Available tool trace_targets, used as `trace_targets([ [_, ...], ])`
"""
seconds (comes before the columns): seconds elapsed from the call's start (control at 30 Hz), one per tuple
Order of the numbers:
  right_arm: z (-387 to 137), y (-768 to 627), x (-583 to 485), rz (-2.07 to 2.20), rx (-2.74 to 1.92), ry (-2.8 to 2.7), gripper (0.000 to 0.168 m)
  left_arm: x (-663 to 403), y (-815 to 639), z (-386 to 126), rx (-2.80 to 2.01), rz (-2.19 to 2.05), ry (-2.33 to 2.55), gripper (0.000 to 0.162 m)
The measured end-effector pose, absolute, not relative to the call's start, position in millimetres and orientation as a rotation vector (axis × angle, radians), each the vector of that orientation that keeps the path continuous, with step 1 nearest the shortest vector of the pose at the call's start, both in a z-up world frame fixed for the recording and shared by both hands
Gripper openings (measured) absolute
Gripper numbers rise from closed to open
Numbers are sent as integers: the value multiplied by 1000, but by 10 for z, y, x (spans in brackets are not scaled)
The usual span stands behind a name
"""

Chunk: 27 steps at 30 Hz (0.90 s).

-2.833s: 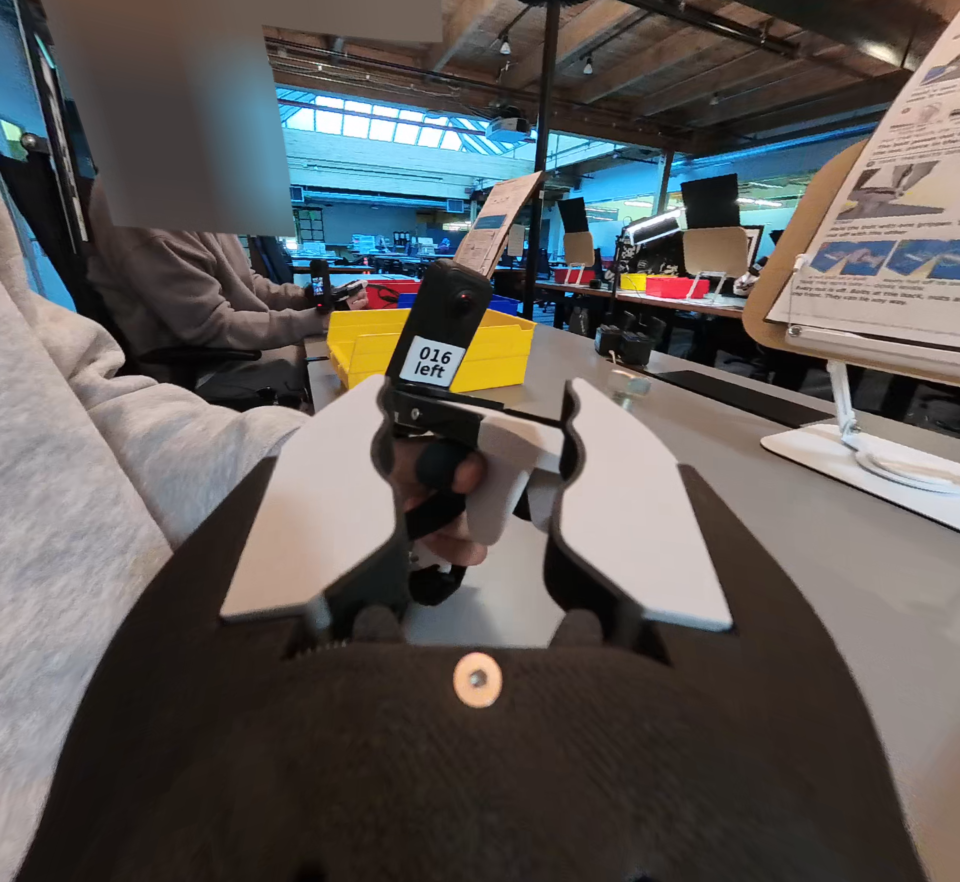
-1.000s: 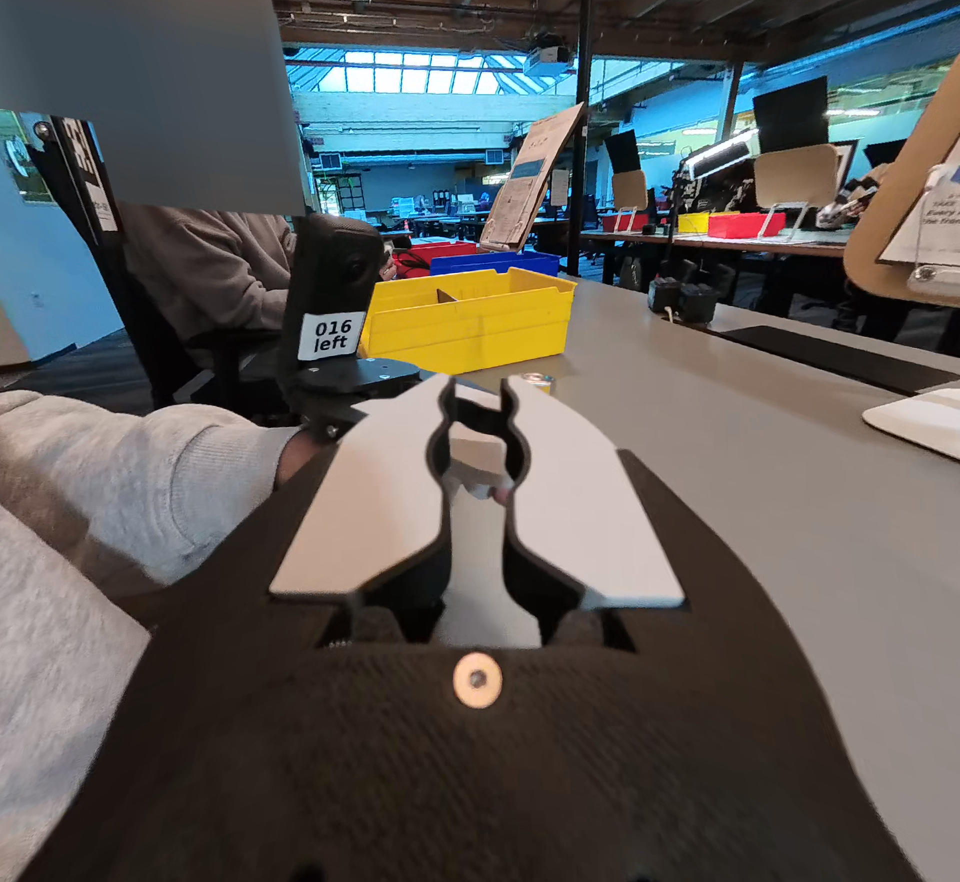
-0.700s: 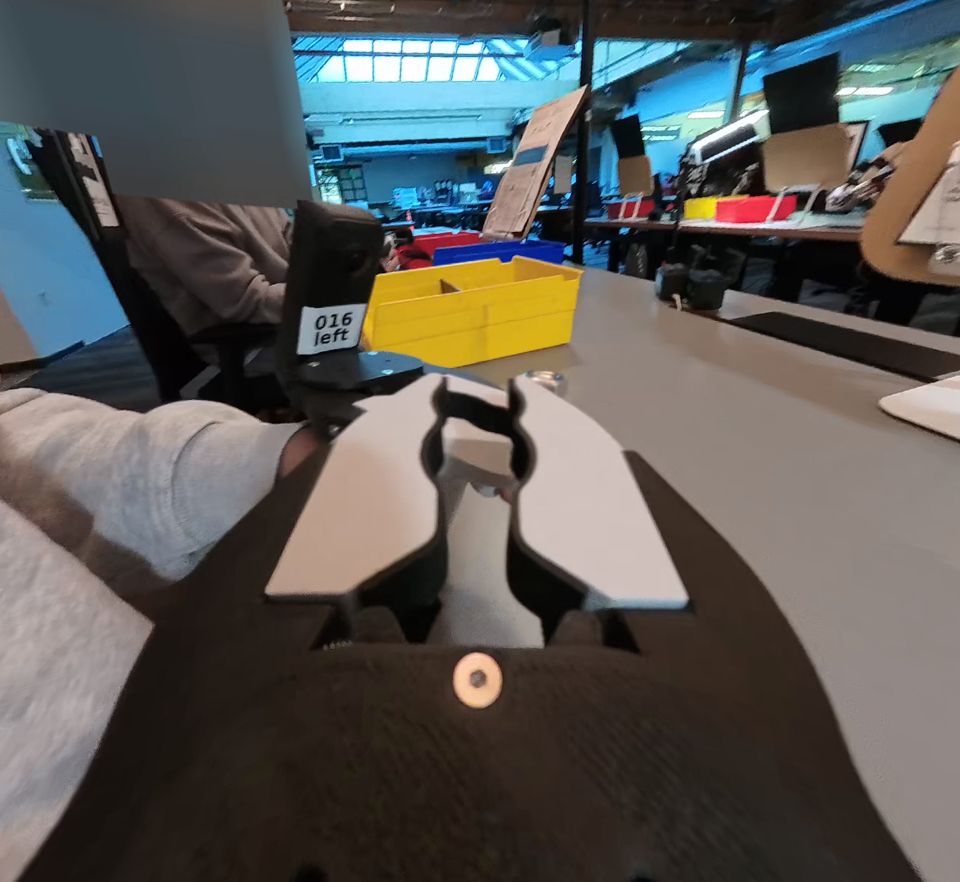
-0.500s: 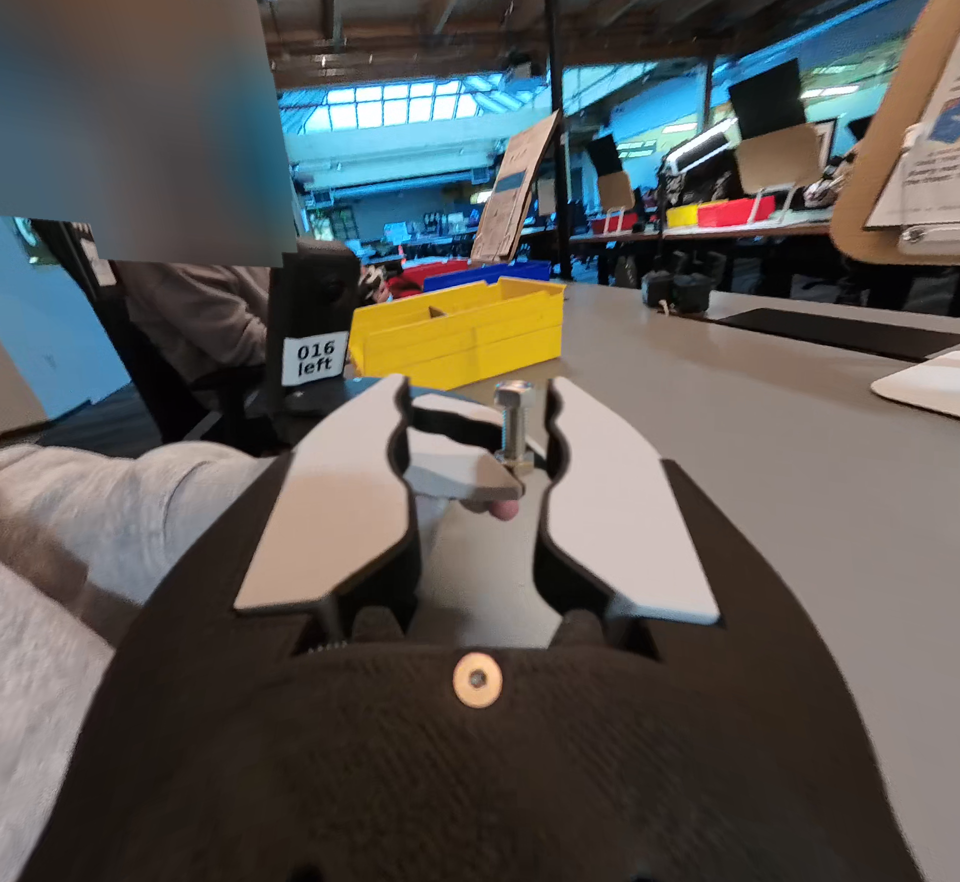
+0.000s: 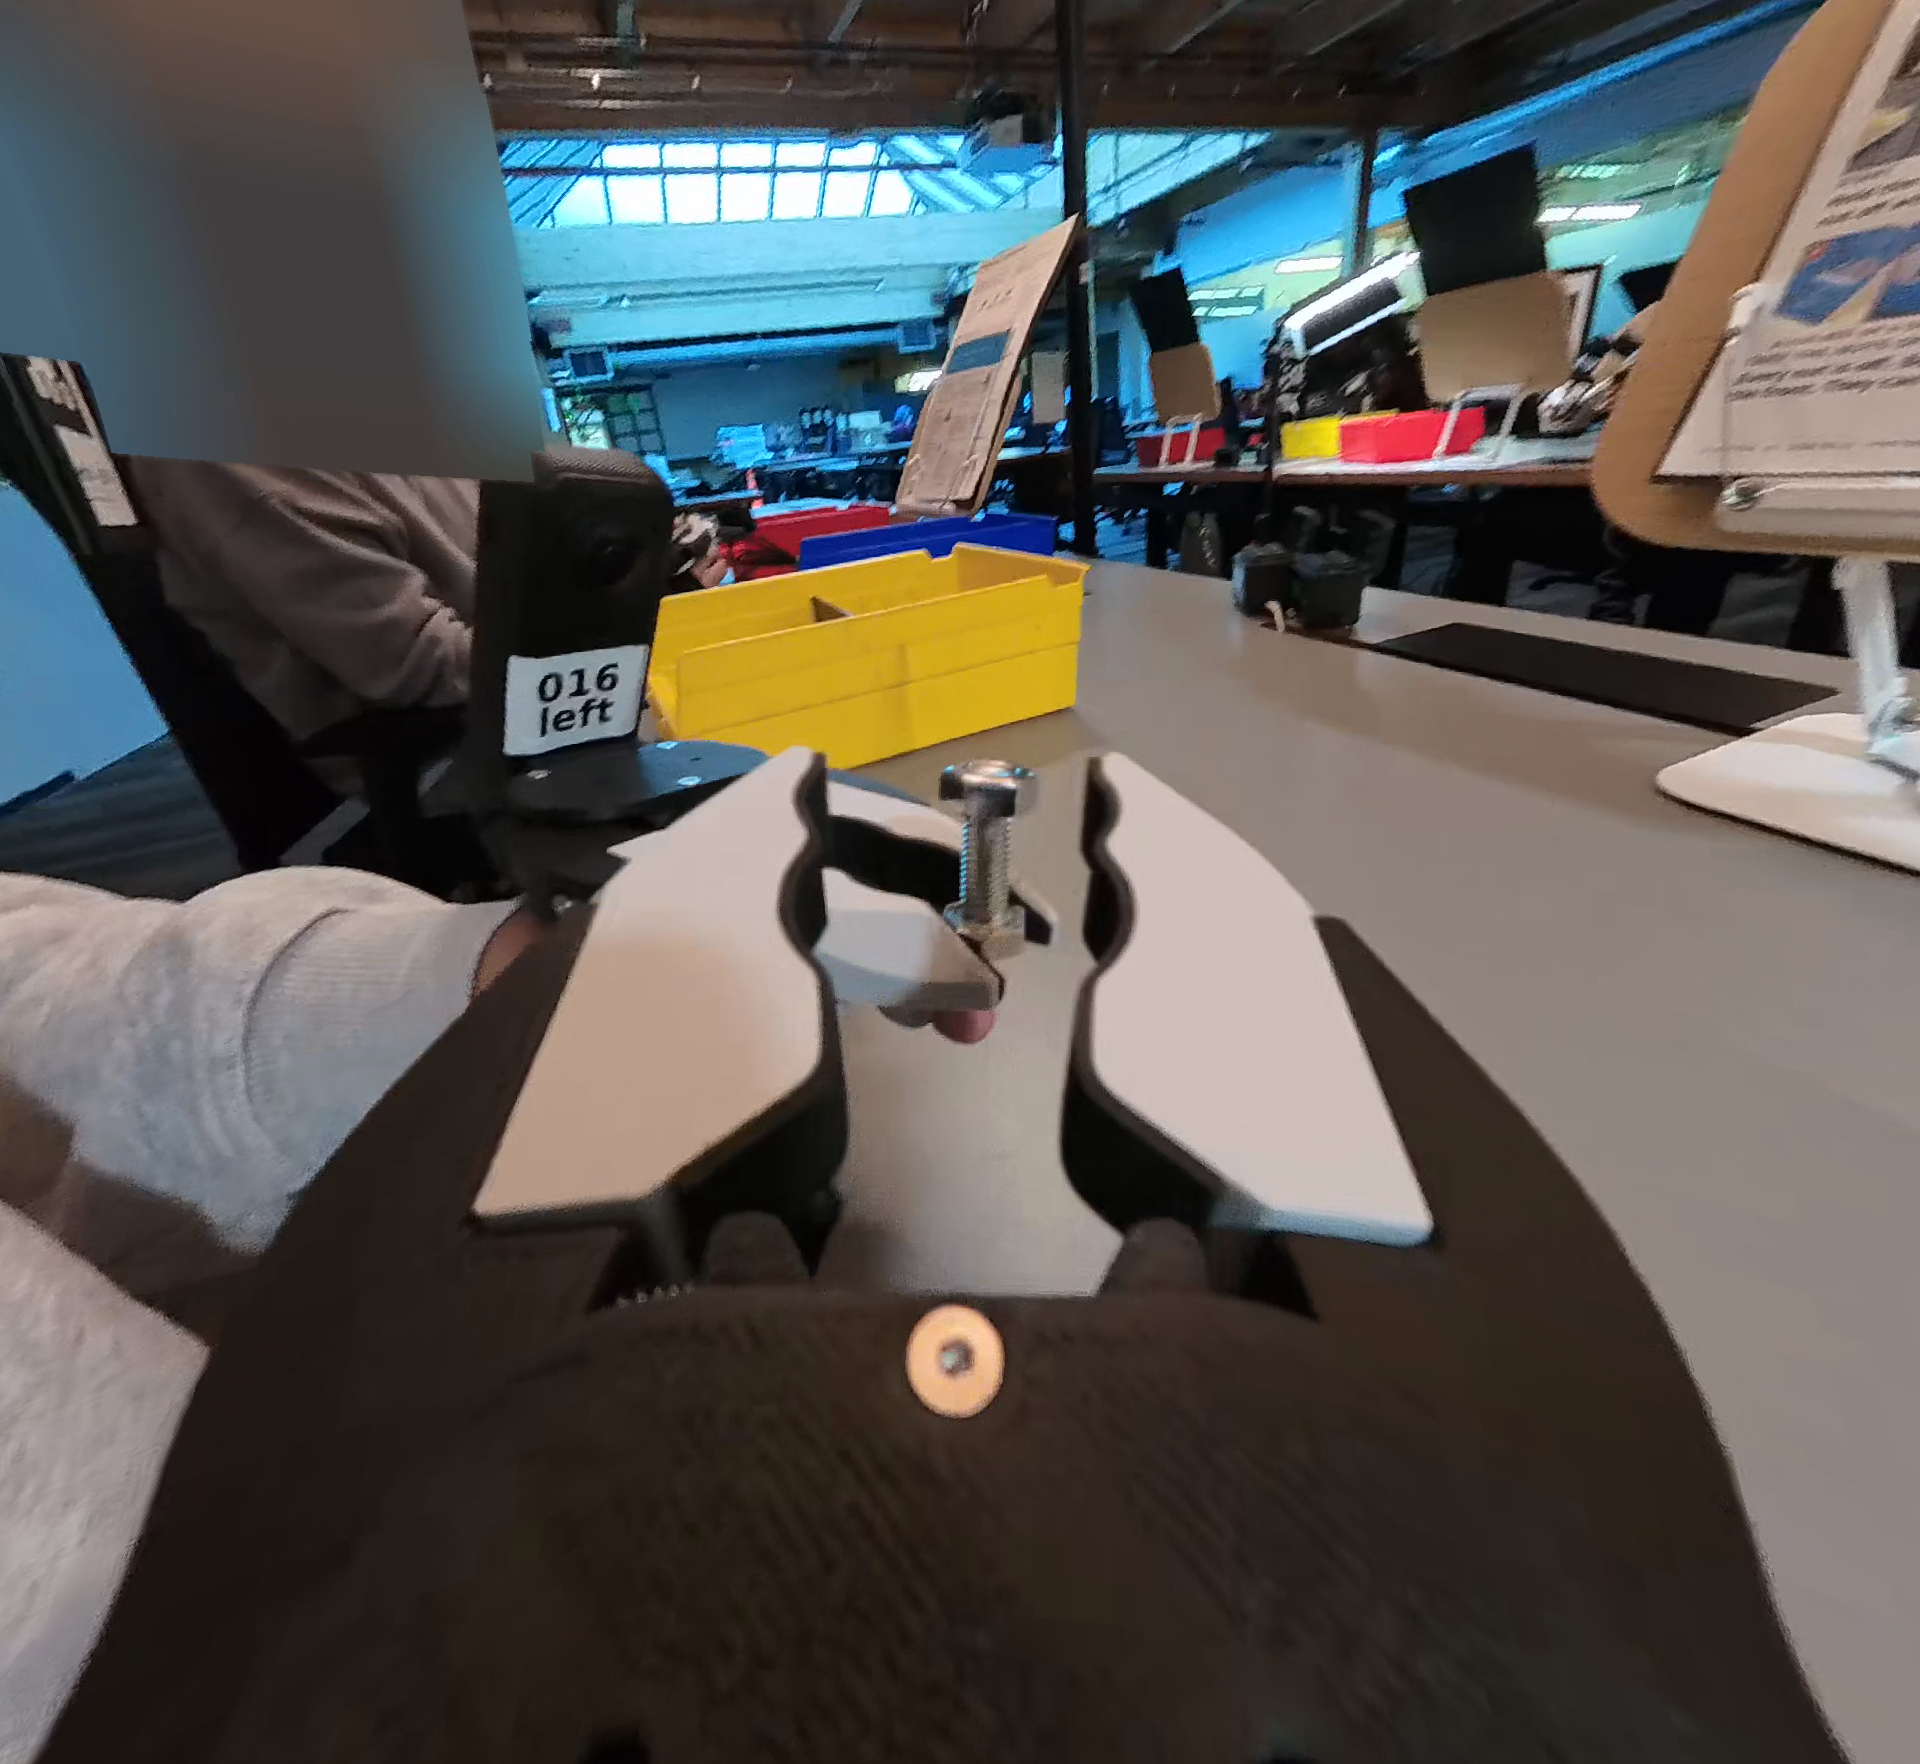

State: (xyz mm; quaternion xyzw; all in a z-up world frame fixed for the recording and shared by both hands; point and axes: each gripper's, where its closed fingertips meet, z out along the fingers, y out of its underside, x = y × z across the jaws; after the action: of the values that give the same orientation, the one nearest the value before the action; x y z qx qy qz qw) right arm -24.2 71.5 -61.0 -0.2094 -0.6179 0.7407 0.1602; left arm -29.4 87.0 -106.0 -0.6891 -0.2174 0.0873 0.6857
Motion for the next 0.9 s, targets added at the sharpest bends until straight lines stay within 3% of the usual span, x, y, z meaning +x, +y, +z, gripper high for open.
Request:
trace_targets([
  [0.07, -607, 722, -257, 2106, -593, -1747, 51, -279, 881, -1055, -1542, 189, -478, 18],
  [0.33, -624, 721, -190, 2091, -569, -1819, 19, -307, 866, -1057, -1531, 173, -502, 18],
  [0.4, -634, 723, -206, 2094, -583, -1815, 24, -306, 870, -1057, -1533, 175, -499, 18],
  [0.53, -631, 718, -263, 2079, -600, -1762, 55, -285, 892, -1058, -1543, 179, -480, 18],
  [0.57, -624, 714, -254, 2075, -583, -1757, 54, -281, 896, -1059, -1545, 178, -476, 18],
  [0.7, -622, 716, -162, 2060, -539, -1828, 14, -305, 884, -1059, -1537, 171, -494, 18],
  [0.73, -605, 734, -160, 2062, -534, -1813, 10, -312, 878, -1058, -1533, 166, -499, 18],
  [0.8, -592, 754, -185, 2064, -545, -1784, 18, -315, 878, -1057, -1531, 163, -499, 18],
  [0.9, -617, 739, -234, 2071, -580, -1769, 44, -295, 897, -1057, -1541, 169, -481, 18],
])
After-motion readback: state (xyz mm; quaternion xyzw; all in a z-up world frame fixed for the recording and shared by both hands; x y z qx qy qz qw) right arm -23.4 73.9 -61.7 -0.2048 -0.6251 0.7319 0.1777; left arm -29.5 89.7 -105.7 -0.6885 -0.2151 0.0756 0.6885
